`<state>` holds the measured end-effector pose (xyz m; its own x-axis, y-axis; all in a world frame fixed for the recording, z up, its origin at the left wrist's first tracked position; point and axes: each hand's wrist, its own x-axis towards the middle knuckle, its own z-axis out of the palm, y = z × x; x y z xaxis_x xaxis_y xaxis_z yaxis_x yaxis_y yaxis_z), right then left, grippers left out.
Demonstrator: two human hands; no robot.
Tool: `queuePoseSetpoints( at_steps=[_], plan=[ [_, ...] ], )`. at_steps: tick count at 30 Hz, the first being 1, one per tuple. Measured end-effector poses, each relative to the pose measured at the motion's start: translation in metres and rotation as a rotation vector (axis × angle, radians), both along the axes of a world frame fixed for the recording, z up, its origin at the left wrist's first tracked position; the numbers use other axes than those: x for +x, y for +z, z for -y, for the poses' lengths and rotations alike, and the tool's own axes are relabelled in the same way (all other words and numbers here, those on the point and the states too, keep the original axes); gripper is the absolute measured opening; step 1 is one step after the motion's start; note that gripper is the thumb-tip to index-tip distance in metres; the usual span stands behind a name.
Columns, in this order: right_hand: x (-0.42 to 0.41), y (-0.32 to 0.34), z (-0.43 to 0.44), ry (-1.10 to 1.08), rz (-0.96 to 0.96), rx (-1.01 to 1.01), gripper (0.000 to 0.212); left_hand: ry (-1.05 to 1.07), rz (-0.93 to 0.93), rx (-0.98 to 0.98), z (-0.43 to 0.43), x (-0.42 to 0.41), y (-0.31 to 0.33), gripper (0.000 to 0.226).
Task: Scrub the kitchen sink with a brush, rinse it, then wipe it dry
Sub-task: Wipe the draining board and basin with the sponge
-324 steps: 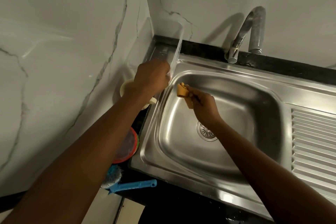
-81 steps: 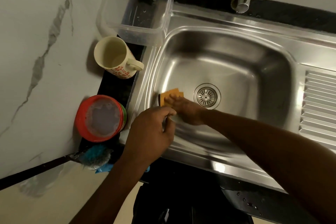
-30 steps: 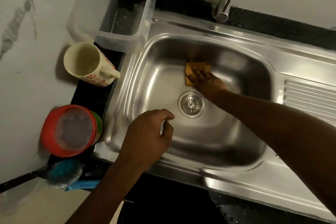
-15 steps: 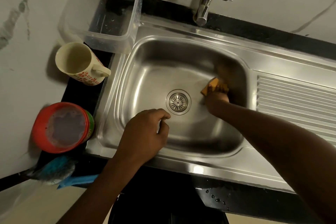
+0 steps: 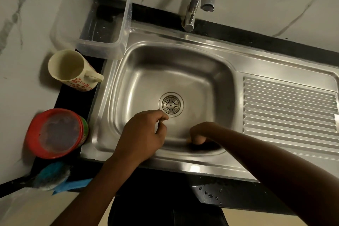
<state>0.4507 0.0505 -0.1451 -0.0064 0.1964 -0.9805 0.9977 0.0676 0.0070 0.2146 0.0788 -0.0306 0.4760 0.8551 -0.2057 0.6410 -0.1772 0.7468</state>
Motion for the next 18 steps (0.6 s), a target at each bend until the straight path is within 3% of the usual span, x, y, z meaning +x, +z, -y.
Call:
queuePoseSetpoints(
  at_steps=[3,5,6,7,9,11,13,15,16,18],
  plan=[
    [-0.003,0.008,-0.013,-0.019,-0.091,-0.06,0.035,-0.007,0.001,0.005,0.0,0.002,-0.002,0.024],
    [0.005,0.013,-0.029,-0.169,-0.168,-0.123,0.019,-0.008,-0.004,0.003,-0.001,0.004,-0.002,0.027],
    [0.011,0.016,-0.04,-0.276,-0.202,-0.13,0.028,-0.01,-0.006,-0.002,-0.001,0.005,-0.003,0.029],
    [0.014,0.022,-0.055,-0.347,-0.255,-0.1,0.039,-0.014,-0.007,-0.006,-0.002,0.005,-0.004,0.029],
    [0.014,0.035,-0.087,-0.347,-0.35,0.107,0.036,-0.01,-0.008,-0.017,-0.002,0.007,-0.006,0.028],
    [0.011,0.047,-0.12,-0.095,-0.397,0.439,0.039,0.009,-0.009,-0.025,-0.001,0.009,-0.007,0.027],
    [0.01,0.051,-0.147,0.269,-0.316,0.709,0.057,0.025,-0.015,-0.024,0.001,0.012,-0.008,0.027],
    [0.008,0.052,-0.171,0.673,-0.312,0.985,0.06,0.031,-0.019,-0.007,0.002,0.015,-0.008,0.029],
    [0.008,0.048,-0.184,0.863,-0.346,1.087,0.055,0.035,-0.022,0.003,0.002,0.017,-0.008,0.028],
    [0.013,0.036,-0.205,1.138,-0.192,1.123,0.046,0.046,-0.028,0.017,0.003,0.02,-0.008,0.026]
  ],
)
